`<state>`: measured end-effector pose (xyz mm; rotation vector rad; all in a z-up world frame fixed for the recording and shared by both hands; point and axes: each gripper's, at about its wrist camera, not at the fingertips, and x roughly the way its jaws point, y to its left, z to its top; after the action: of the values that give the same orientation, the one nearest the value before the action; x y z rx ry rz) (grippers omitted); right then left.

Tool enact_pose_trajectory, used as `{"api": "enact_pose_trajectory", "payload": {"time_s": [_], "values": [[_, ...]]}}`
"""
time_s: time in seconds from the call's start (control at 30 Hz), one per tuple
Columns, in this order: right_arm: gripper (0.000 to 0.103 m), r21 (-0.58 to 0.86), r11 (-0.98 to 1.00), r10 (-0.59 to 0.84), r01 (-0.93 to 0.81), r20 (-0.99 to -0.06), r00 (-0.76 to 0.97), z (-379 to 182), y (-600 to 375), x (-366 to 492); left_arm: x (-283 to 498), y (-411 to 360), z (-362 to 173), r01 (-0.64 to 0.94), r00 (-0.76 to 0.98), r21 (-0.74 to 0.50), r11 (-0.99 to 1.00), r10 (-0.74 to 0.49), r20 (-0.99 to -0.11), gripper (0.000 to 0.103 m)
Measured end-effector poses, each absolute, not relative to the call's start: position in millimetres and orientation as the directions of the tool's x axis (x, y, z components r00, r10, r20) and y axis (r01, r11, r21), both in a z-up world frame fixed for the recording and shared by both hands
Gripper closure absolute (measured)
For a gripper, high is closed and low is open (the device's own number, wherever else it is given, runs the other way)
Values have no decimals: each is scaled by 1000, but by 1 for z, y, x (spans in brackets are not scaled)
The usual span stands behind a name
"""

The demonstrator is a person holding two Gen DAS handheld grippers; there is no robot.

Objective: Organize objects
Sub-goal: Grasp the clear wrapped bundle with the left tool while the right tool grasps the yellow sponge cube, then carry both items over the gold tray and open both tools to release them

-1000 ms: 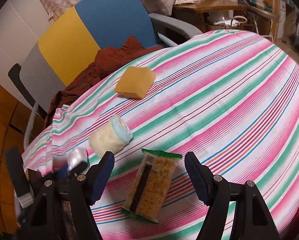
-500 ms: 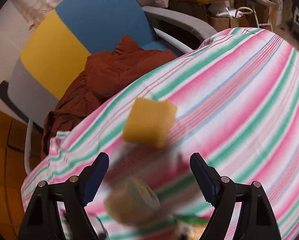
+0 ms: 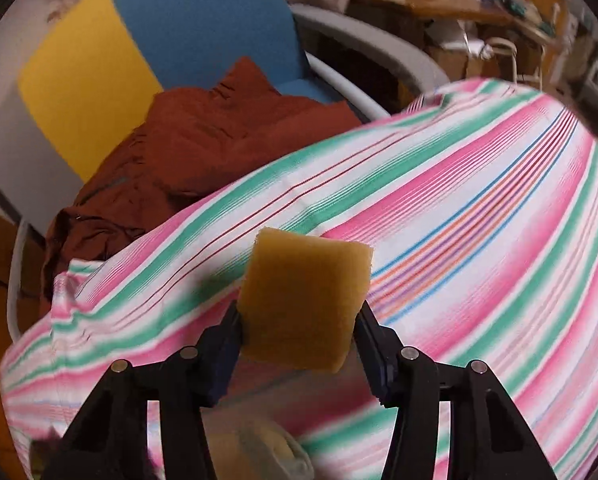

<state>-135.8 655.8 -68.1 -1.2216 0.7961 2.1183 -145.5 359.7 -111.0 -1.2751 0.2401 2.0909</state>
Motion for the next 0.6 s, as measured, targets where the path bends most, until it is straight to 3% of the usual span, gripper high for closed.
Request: {"api": "enact_pose_trajectory", "payload": {"time_s": [0.23, 0.6], "values": [[48, 294, -708, 150, -642, -826, -544, -24, 616, -69, -132, 353, -97, -630, -360, -111, -768, 416, -835, 70], [48, 376, -766, 70, -522, -758, -649, -10, 529, -20, -87, 305, -14, -643, -545, -4, -766, 461, -701, 69]]}}
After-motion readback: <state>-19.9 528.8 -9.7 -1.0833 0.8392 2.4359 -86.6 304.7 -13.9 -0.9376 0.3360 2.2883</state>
